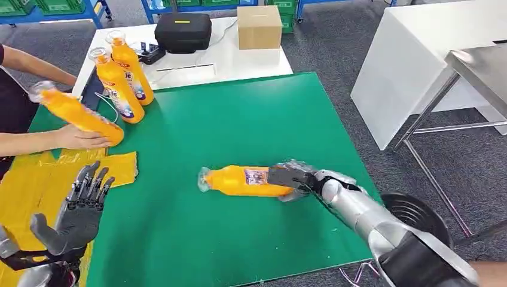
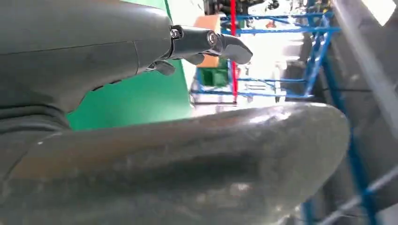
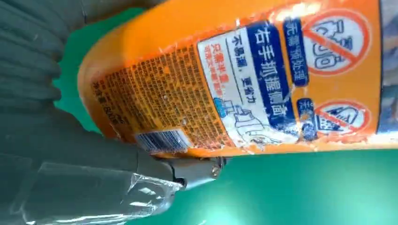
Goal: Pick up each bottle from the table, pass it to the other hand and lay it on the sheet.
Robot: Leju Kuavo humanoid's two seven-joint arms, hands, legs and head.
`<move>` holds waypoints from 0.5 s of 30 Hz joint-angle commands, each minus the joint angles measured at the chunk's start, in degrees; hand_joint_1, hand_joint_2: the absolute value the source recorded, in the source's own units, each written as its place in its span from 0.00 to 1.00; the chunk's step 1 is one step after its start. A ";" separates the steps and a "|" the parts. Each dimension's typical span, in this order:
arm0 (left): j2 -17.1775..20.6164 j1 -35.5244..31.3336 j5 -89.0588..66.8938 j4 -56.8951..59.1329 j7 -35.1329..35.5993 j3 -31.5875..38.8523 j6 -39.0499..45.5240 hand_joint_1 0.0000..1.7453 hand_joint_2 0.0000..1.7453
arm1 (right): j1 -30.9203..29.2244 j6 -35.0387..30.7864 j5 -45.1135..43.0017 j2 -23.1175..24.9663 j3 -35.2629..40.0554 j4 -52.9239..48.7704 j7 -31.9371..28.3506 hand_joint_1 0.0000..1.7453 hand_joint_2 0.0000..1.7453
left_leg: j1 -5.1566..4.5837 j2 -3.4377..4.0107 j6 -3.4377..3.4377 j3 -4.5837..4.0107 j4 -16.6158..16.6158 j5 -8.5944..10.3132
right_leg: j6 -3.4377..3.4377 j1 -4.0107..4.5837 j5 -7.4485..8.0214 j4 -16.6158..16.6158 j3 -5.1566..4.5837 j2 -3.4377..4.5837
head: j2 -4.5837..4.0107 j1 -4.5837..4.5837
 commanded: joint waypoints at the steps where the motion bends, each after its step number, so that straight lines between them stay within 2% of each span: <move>1: -4.18 -1.06 4.27 1.65 3.30 0.57 1.79 0.00 0.00 | 5.11 -2.84 -0.69 6.90 -11.45 -6.77 0.65 1.00 1.00 | 0.02 -0.21 -0.01 -0.37 0.01 0.04 | 0.01 0.02 0.04 -0.02 -0.31 -0.03 | 0.00 -0.02; 2: -4.44 -1.26 4.83 1.95 4.07 0.61 2.30 0.00 0.00 | 5.81 -2.94 -1.11 8.07 -11.68 -6.21 0.34 1.00 1.00 | 0.01 -0.32 -0.03 -0.39 -0.02 0.07 | 0.02 0.02 0.02 -0.04 -0.33 -0.10 | 0.00 -0.04; 3: -4.59 -1.33 5.68 2.08 4.76 0.62 2.82 0.00 1.00 | 6.54 -4.25 -0.33 9.39 -11.35 -5.75 -0.04 1.00 1.00 | 0.05 -0.37 -0.05 -0.42 -0.05 0.06 | 0.01 0.06 0.02 -0.09 -0.33 -0.10 | 0.00 0.00; 7: -4.65 -0.95 7.58 1.69 6.07 0.23 2.56 0.00 1.00 | 8.14 -6.13 -0.41 13.03 -11.74 -4.68 -0.57 1.00 1.00 | 0.04 -0.28 -0.06 -0.55 -0.04 0.05 | 0.01 0.04 0.01 -0.05 -0.47 -0.10 | 0.02 -0.02; 15: -5.65 -0.76 9.39 1.33 7.86 -2.31 1.84 0.00 1.00 | 7.86 -5.38 -0.47 17.49 -10.63 -5.16 -0.71 1.00 1.00 | -0.03 -0.36 -0.04 -0.89 0.01 0.05 | 0.02 -0.01 -0.01 0.02 -0.83 -0.16 | 0.00 0.00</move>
